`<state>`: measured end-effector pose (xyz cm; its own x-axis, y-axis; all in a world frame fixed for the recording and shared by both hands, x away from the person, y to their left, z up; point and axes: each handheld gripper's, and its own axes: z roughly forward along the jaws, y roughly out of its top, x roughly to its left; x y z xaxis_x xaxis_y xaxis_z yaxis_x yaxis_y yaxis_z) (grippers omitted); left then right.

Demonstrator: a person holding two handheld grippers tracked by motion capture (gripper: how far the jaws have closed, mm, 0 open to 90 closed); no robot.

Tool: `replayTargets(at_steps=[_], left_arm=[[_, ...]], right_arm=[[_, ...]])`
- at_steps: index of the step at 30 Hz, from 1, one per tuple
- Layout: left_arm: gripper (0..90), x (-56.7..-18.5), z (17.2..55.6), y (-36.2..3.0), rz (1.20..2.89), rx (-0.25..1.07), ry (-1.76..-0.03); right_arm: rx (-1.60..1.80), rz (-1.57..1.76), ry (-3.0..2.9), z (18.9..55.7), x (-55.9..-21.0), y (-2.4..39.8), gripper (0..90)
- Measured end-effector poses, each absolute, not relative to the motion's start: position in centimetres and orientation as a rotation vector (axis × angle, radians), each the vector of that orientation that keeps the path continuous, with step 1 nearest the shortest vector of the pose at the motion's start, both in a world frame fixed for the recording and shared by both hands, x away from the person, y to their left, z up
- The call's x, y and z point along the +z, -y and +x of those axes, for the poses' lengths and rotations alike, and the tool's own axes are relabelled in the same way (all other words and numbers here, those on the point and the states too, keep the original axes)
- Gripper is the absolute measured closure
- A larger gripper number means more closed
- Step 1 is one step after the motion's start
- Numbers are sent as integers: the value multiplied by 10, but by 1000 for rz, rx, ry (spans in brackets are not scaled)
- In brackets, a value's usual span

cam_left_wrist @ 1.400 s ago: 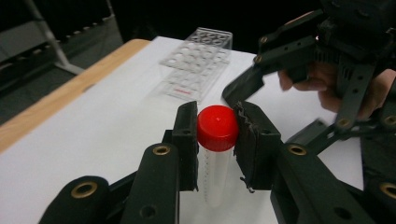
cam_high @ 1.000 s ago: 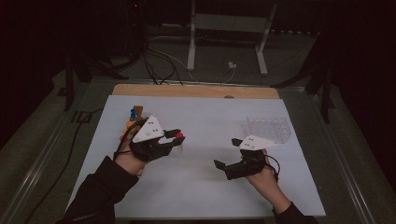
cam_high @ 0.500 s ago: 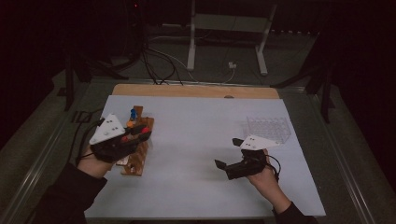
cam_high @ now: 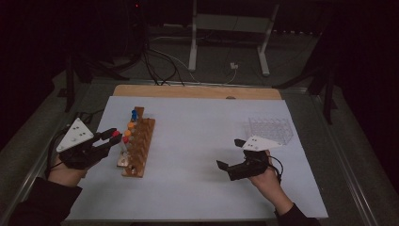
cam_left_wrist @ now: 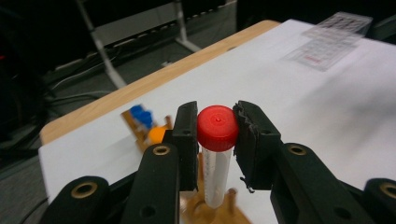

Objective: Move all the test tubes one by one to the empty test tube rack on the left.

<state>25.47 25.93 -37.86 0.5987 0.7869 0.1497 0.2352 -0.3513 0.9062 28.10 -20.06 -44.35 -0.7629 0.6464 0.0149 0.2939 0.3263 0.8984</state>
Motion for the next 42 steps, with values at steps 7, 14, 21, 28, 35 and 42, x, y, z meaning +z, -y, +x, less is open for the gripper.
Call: replayTargets(at_steps=[7,14,21,28,35,42], left_arm=[[718,-408,261,-265,1851,702,-888],[716,-433,266,-261,1900,686,-929],[714,-446,270,-258,1945,670,-955],[554,-439,266,-260,1952,652,-941],[120,-420,249,-250,1902,618,-881],[17,-422,238,-223,1883,482,-769]], right_arm=[[1421,837,-2256,281,-444,201,0],[1440,841,-2257,281,-443,203,0],[1448,844,-2248,281,-442,205,0],[1449,840,-2250,280,-441,206,0],[1452,841,-2243,278,-441,208,0],[1445,845,-2243,276,-442,209,0]])
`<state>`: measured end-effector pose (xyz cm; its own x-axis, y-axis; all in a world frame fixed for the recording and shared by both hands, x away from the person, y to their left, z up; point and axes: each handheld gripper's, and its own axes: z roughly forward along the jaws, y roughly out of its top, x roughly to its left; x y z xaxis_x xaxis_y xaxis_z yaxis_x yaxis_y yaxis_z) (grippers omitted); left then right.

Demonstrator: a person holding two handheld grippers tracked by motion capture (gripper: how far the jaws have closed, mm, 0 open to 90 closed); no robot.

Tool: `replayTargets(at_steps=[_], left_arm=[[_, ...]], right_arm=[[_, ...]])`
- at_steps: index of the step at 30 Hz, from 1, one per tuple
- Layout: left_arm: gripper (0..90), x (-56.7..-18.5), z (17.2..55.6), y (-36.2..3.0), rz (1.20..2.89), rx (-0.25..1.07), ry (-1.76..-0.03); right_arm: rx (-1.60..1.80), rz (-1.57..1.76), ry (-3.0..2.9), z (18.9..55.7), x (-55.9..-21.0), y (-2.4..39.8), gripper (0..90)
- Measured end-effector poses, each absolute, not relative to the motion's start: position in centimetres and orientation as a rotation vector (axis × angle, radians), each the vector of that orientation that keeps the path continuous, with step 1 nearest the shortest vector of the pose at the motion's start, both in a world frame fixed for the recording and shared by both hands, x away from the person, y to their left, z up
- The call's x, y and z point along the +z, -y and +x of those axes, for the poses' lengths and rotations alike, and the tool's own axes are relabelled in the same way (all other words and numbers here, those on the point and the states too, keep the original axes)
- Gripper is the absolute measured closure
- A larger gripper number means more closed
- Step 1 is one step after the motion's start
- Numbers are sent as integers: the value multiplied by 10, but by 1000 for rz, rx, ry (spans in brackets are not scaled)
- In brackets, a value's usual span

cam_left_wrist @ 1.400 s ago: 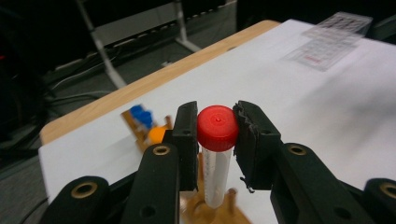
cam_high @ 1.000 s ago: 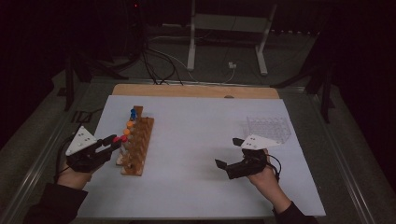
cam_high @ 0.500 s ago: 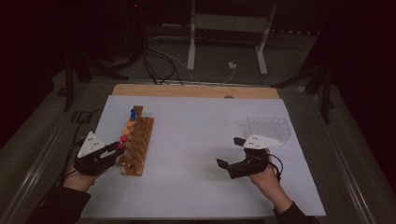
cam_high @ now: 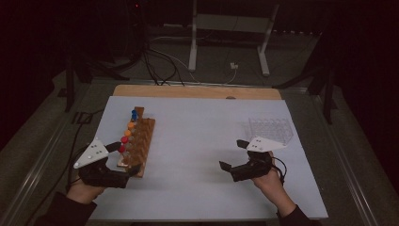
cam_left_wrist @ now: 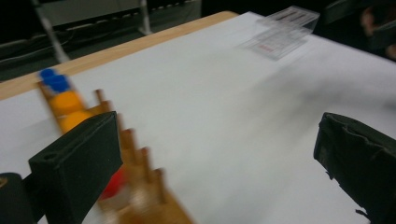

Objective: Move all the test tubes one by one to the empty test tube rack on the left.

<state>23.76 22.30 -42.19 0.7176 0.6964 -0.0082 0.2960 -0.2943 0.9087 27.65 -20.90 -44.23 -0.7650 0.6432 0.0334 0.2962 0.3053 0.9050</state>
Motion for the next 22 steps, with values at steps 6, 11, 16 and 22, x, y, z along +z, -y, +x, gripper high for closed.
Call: replayTargets(at_steps=[6,11,16,22], left_arm=[[17,-439,237,-196,1942,409,-704],[16,-458,237,-177,1976,345,-669],[17,-484,240,-161,2017,304,-667],[16,-492,241,-159,2038,315,-660]], right_arm=[[1436,857,-2244,277,-445,210,0],[1435,853,-2241,276,-446,210,0],[1429,848,-2233,277,-448,211,0],[1431,852,-2239,277,-450,210,0]])
